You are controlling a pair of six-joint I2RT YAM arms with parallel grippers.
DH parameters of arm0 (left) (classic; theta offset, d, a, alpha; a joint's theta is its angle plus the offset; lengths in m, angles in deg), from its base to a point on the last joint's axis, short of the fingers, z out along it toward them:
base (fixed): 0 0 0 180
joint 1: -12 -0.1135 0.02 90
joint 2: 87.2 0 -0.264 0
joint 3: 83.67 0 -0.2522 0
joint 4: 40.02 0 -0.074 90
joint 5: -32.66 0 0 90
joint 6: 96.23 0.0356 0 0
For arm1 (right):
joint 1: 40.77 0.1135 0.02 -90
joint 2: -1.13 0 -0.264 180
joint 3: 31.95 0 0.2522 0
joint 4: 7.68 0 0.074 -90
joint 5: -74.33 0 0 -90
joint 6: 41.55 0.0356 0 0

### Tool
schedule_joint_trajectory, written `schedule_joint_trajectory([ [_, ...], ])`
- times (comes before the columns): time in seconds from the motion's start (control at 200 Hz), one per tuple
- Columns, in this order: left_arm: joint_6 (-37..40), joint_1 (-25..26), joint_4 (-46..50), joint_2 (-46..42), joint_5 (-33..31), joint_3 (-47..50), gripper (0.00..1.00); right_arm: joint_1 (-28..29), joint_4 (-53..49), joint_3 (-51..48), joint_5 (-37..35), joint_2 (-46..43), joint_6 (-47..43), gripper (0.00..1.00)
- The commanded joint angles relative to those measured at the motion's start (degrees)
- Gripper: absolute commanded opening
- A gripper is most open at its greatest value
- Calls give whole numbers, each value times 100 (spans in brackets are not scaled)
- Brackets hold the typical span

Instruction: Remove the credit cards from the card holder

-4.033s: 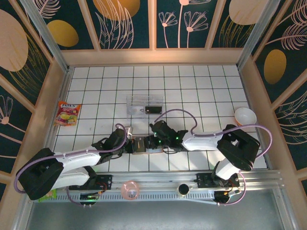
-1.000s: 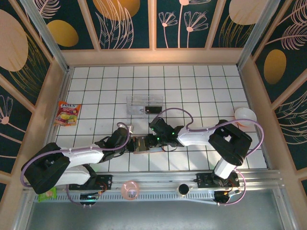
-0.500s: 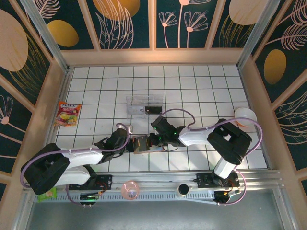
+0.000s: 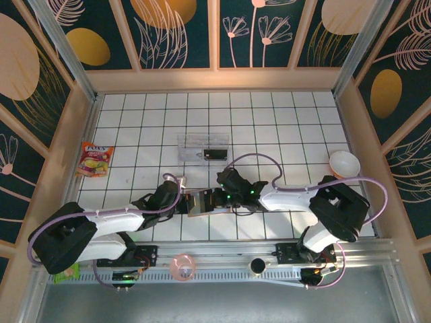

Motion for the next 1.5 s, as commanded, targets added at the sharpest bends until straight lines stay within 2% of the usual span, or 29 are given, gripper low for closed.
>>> schedule_joint_trajectory([
  [0.0,110,-30,411,58,-11,-51,0,74,-729,53,-546,-272,-10,0],
  [0.58,215,-38,262,320,67,-207,0,82,-1688,666,-712,-313,-522,0],
  [1.096,230,-43,140,388,192,-210,0,168,-1049,507,-370,-64,-356,0],
  [1.391,268,-44,68,584,278,-259,0,63,-509,306,-4,115,-357,18],
  [1.496,266,-39,72,593,272,-264,0,-1,-476,281,-15,132,-388,17],
])
